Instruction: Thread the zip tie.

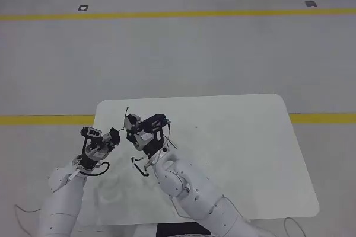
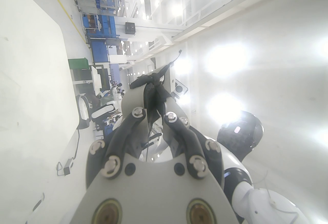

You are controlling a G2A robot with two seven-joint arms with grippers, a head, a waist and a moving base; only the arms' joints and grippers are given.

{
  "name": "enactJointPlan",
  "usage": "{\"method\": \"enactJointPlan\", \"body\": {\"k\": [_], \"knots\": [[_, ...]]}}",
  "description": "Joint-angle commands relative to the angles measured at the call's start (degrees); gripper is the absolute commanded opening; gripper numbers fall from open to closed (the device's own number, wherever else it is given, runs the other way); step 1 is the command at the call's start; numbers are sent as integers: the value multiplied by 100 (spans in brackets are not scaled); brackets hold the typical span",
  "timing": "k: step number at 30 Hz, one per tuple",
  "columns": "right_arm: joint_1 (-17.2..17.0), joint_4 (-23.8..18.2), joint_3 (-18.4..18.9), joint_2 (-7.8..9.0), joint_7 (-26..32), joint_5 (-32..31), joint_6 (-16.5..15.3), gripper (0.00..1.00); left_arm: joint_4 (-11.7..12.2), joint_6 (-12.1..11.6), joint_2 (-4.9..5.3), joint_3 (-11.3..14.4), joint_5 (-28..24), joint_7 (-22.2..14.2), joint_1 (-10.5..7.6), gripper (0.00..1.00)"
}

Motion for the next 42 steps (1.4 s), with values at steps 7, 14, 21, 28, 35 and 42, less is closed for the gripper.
{"method": "enactJointPlan", "body": {"k": [7, 14, 21, 28, 35, 42], "knots": [[13, 88, -31, -14, 59, -13, 10, 0, 0, 0, 0, 0, 0, 0, 0, 0], [19, 102, -37, -22, 78, -48, 44, 0, 0, 0, 0, 0, 0, 0, 0, 0], [18, 92, -21, -25, 61, -116, 110, 0, 0, 0, 0, 0, 0, 0, 0, 0], [4, 61, -16, -25, 73, -163, 115, 0, 0, 0, 0, 0, 0, 0, 0, 0], [-14, 36, 11, -24, 26, -216, 170, 0, 0, 0, 0, 0, 0, 0, 0, 0], [-8, 51, -7, -31, 89, -184, 83, 0, 0, 0, 0, 0, 0, 0, 0, 0]]}}
